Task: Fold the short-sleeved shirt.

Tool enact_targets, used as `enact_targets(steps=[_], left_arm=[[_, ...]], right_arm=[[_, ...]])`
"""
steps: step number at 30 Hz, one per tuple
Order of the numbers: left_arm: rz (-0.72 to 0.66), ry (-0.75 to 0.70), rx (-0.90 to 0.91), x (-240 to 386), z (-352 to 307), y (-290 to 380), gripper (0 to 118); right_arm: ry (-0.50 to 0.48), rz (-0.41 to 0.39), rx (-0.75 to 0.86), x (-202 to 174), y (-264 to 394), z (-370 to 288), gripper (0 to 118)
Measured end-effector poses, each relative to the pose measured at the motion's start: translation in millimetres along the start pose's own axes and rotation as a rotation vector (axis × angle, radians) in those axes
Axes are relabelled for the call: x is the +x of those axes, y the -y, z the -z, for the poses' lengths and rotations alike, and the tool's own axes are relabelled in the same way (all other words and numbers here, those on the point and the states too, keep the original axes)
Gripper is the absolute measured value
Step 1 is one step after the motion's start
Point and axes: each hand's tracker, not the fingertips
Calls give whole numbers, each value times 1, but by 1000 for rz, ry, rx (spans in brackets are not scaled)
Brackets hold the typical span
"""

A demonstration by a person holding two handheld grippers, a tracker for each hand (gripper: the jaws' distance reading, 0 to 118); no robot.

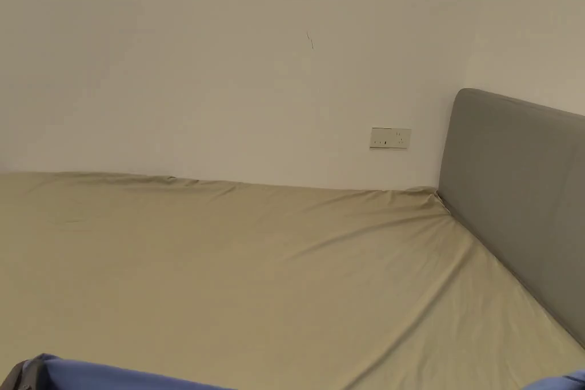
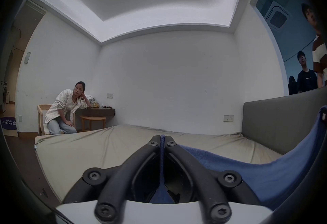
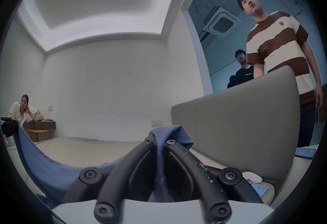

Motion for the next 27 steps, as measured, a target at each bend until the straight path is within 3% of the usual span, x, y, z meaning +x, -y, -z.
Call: enact_targets(steps=[4,9,17,25,27], left_arm=[[-53,23,22,-1,2,-14,1],[-86,60,82,9,47,-54,1],[-113,114,81,36,197,-132,1],[-140,131,41,69,347,-195,1],[-151,119,54,76,378,-207,1]], right_arm=[[-19,31,33,0,-9,4,9],[-72,37,85,-7,-44,59,9],[-156,20,98,-32,-117,221,9],[-161,-89,104,-67,-158,390,9],[-188,-53,101,-72,-171,420,9]])
